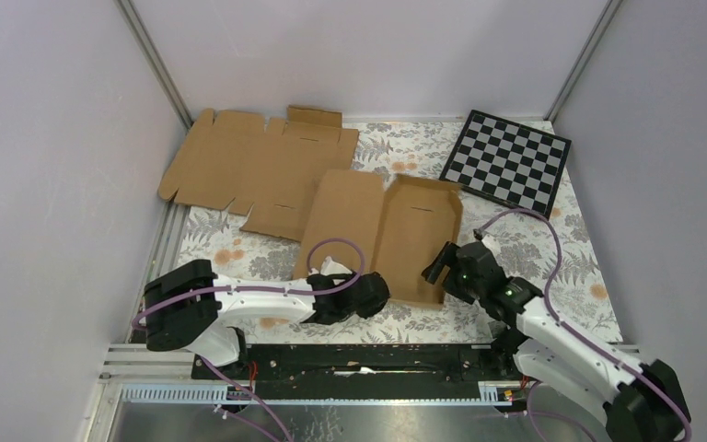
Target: Fold the paper box
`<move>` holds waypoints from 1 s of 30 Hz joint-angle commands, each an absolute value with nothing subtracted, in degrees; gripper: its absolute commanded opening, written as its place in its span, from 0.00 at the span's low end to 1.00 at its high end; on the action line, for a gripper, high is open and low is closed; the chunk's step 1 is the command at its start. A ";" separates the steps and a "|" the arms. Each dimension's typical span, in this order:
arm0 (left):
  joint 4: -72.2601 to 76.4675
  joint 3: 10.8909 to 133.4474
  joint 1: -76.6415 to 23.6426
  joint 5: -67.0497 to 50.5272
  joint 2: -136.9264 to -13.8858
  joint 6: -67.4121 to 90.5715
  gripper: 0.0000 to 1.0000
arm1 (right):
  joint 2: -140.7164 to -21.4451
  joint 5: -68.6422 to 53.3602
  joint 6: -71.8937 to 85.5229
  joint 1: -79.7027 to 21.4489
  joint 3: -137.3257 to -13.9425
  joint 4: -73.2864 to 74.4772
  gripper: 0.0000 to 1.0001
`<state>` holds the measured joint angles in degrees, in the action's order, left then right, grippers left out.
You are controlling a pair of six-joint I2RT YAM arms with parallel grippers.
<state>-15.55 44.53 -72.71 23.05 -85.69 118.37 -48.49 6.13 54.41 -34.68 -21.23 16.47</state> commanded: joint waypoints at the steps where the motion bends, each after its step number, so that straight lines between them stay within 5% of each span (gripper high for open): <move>1: -19.79 45.25 -72.95 25.02 -85.53 123.98 0.03 | -40.00 15.14 50.46 -35.22 -24.45 19.93 0.89; 14: -42.04 59.22 -73.96 32.87 -83.06 112.78 0.00 | -23.39 25.63 38.27 -35.22 -39.79 28.16 0.96; 25: -43.68 60.03 -64.78 28.99 -78.10 65.89 0.00 | -28.13 14.69 25.40 -35.20 -47.69 29.17 0.96; 30: -45.46 58.90 -54.07 17.68 -72.36 43.67 0.00 | -28.90 11.28 25.48 -35.20 -47.77 29.22 0.96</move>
